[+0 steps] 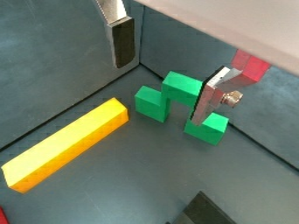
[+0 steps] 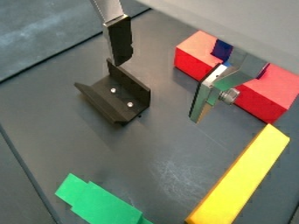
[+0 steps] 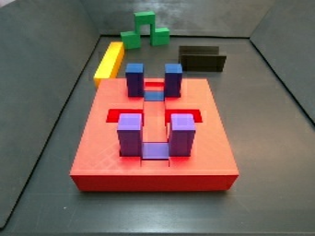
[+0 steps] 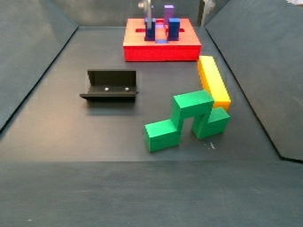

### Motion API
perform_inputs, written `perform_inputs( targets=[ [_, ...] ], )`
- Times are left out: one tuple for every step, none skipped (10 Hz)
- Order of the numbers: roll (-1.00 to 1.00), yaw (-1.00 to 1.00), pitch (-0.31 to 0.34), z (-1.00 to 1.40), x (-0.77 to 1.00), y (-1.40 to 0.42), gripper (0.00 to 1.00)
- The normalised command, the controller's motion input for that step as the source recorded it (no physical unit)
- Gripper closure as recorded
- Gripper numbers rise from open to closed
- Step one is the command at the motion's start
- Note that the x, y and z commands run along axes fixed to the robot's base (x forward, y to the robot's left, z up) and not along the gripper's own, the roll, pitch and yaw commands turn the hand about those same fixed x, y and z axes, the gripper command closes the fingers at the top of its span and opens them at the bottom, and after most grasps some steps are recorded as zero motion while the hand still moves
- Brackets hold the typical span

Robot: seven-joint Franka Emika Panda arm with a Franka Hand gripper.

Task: Pick up the yellow object. Move up. Move to above the board. Insert the yellow object.
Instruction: Pick up the yellow object.

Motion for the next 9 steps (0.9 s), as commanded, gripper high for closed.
perform_inputs(
  targets=[
    [0.1,0.11,-0.071,-0.66,-0.66,-0.76,0.0],
    [0.11,0.1,-0.066,-0.75,-0.71,-0.77,0.0],
    [0.08,0.04,-0.074,-0.82,-0.82,-0.71,0.0],
    [0.05,0.0,-0.071,-0.83,-0.93,-0.6,0.0],
    [0.04,0.0,-0.06,-0.84,-1.0,-0.51,0.0],
    [0.04,0.0,-0.059,-0.85,-1.0,-0.47,0.0],
    [0.08,0.0,-0.067,-0.86,-1.0,-0.3,0.0],
    [0.16,-0.08,-0.156,-0.73,-1.0,0.0,0.0],
    [0.06,-0.19,-0.167,-0.82,-0.89,0.19,0.0]
  ],
)
